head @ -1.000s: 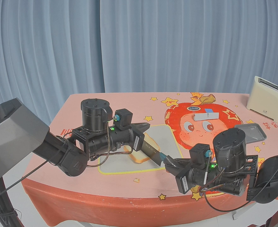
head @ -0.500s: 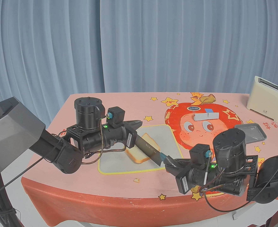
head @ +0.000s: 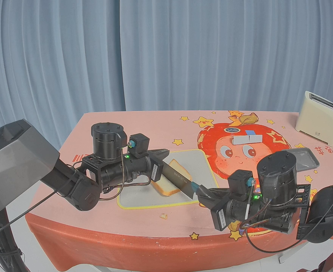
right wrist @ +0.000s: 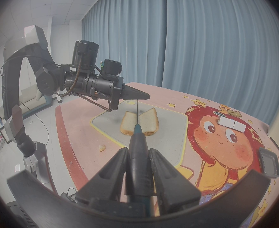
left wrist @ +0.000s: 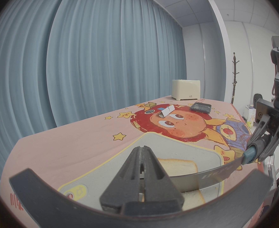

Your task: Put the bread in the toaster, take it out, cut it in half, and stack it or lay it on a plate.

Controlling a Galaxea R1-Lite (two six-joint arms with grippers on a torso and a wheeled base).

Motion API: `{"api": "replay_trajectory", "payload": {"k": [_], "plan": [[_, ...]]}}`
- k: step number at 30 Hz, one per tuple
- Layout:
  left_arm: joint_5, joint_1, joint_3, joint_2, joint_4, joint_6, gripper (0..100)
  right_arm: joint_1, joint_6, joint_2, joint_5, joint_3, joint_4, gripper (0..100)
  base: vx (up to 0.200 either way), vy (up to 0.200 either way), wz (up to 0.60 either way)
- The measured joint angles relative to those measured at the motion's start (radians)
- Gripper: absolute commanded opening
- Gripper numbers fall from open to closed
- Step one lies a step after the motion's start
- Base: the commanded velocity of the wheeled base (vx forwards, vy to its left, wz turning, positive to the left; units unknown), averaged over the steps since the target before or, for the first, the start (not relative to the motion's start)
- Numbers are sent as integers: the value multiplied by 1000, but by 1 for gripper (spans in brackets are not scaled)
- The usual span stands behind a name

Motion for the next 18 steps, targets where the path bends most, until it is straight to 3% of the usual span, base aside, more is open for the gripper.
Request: {"api": "replay_trajectory", "payload": {"k": [18], "plan": [[-1,0,4,5,6,-3,0,7,0,6,-1,8,1,0,0,0,0]]}}
